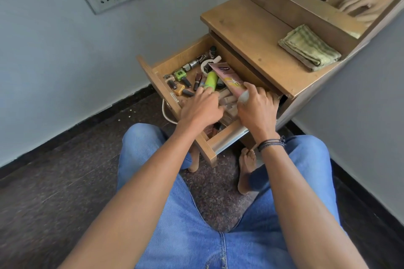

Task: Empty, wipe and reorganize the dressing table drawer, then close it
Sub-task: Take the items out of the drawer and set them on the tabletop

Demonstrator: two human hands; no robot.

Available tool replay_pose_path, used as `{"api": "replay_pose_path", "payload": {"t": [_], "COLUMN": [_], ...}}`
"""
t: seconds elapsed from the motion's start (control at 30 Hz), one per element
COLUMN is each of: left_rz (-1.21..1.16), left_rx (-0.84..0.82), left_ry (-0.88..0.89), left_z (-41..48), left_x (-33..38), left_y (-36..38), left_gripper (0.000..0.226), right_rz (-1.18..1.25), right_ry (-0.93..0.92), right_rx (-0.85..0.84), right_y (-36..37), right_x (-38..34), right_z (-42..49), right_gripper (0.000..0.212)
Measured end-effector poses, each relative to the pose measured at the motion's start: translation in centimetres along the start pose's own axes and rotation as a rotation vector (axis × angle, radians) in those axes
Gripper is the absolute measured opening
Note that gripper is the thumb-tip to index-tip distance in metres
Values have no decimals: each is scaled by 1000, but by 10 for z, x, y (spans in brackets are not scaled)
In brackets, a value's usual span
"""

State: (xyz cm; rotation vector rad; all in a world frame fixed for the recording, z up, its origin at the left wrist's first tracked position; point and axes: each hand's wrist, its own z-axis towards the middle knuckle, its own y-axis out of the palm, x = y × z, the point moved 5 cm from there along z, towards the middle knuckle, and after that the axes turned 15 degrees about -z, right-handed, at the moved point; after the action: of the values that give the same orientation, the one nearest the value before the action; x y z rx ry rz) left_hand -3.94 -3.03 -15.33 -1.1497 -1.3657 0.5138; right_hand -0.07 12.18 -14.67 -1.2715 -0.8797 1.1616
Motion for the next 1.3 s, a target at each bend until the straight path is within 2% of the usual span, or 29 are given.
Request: {"api": "replay_pose_path", "payload": {"t": [0.1, 0.3, 0.53, 0.77, 0.97, 1.13, 1.2, 1.3], "left_rz": [-1, -86, -205, -283, -601, -879, -885, -805], "left_rx": [-101, -59, -56, 147, 164, 242, 328, 449], "left_ry": [-26, -127, -153, -167, -202, -226, -231, -218], "left_z": [10, 29, 32, 34, 28, 7, -1, -14], "left_x": [5, 6, 7, 1, 5, -3, -6, -6], "left_y": [7, 9, 16, 0, -9, -25, -35, -52], "left_gripper": [48, 38, 63, 42, 43, 32, 21, 25], "right_rz": [52, 179, 181, 274, 406, 485, 483, 449], "right_ry": [19, 64, 71, 60, 65, 77, 82, 79], "right_rx": [-6, 35, 82, 120, 179, 229, 239, 217], "right_y": [3, 4, 6, 8, 3, -1, -1, 1], "right_x": [3, -2, 0, 1, 6, 5, 5, 4], "right_z": [4, 1, 2, 1, 3, 2, 2, 2], "right_gripper": [53, 51, 49, 58, 59, 55, 53, 53]}}
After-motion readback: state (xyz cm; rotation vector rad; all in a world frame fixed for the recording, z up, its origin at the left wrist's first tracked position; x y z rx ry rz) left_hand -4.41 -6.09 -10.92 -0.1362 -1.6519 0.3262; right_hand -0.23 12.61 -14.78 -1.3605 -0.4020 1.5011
